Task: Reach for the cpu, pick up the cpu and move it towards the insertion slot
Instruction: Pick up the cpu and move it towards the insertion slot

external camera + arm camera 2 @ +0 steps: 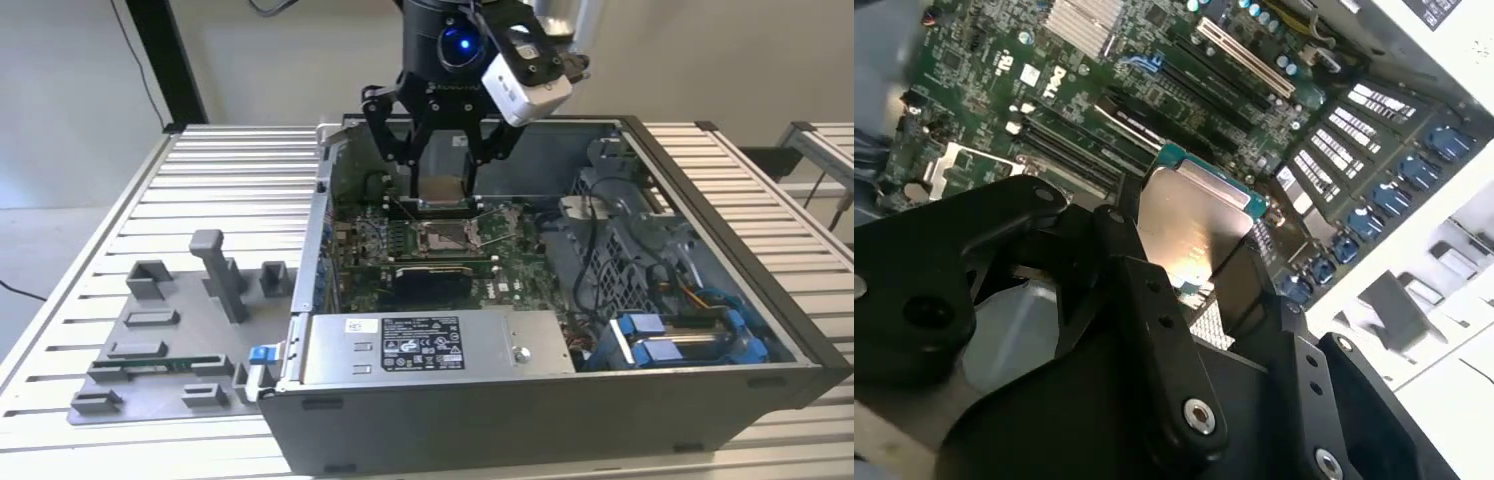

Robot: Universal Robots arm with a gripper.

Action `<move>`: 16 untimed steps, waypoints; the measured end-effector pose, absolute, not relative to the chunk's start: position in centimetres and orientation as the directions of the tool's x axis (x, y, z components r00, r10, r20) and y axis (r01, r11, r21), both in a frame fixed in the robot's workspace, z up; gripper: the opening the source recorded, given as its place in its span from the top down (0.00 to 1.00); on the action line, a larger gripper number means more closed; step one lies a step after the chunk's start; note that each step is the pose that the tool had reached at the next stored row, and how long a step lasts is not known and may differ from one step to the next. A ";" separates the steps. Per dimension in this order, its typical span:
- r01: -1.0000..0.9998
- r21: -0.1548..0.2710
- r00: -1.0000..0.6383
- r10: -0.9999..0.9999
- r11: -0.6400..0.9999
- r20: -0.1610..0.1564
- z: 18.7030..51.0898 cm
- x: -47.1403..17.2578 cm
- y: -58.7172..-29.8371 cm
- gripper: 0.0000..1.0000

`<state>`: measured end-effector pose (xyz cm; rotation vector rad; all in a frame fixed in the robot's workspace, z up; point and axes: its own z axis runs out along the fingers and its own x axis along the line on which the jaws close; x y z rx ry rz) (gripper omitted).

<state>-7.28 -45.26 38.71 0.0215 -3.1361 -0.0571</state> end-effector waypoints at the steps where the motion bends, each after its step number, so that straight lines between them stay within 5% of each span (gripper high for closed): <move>1: -0.013 0.037 -1.000 -0.013 0.999 0.005 38.7 -6.9 -45.2 1.00; 16: -0.013 0.036 -1.000 -0.013 0.999 0.005 38.7 -5.8 -45.2 1.00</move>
